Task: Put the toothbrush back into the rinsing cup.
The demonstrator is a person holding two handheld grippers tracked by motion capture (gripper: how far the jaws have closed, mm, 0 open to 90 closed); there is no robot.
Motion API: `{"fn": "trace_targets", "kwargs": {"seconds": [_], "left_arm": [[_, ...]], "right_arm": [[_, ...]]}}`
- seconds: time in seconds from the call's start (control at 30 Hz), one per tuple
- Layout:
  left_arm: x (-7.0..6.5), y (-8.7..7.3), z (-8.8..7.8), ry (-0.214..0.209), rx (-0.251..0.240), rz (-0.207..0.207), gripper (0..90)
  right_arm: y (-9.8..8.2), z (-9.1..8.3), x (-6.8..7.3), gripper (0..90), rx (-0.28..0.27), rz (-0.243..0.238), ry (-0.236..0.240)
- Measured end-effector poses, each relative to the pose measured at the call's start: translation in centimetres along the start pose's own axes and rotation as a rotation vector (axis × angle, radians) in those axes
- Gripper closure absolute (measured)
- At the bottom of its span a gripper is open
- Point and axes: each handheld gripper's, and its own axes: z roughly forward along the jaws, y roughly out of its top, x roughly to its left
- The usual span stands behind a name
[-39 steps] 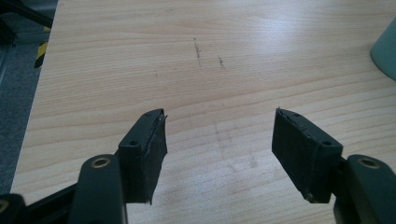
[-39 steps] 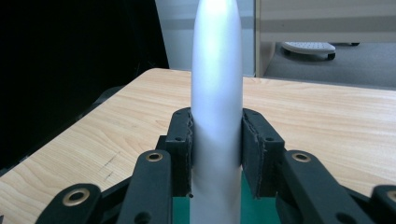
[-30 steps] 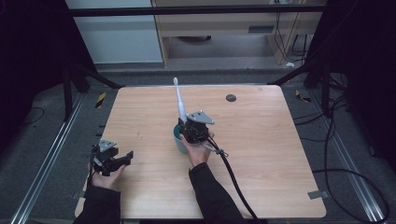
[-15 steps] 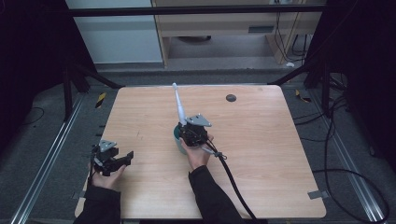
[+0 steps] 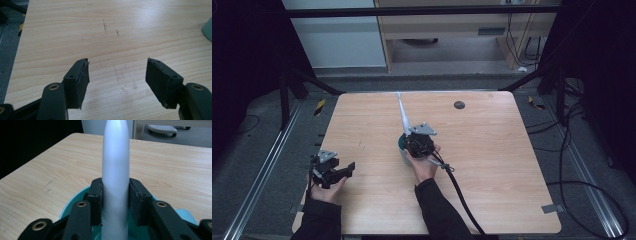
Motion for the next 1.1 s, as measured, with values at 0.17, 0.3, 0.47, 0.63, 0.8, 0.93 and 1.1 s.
{"fn": "trace_targets", "kwargs": {"seconds": [0.17,0.3,0.47,0.63,0.8,0.93,1.1], "left_arm": [[0.0,0.0,0.0,-0.001,-0.001,-0.001,34.8],[0.0,0.0,0.0,0.0,0.0,-0.001,34.8],[0.0,0.0,0.0,-0.001,0.001,0.0,34.8],[0.0,0.0,-0.1,-0.001,-0.002,-0.001,34.7],[-0.1,0.0,0.0,0.0,-0.001,0.001,34.6],[-0.1,0.0,0.0,0.0,-0.001,0.004,34.4],[-0.2,0.0,0.0,-0.004,-0.006,0.006,33.9]], "right_arm": [[0.0,-0.1,0.0,65.2,0.002,-0.007,0.0],[0.1,-0.4,0.1,64.7,-0.017,-0.006,0.005],[0.7,-1.3,0.0,59.1,-0.047,0.0,0.024],[1.3,-3.3,-1.0,48.7,-0.07,0.012,0.063],[1.6,-5.8,-2.9,36.6,-0.065,0.004,0.066],[0.9,-8.0,-4.9,33.0,-0.08,-0.029,0.038],[-0.7,-10.2,-8.3,30.0,-0.046,-0.027,-0.01]]}}
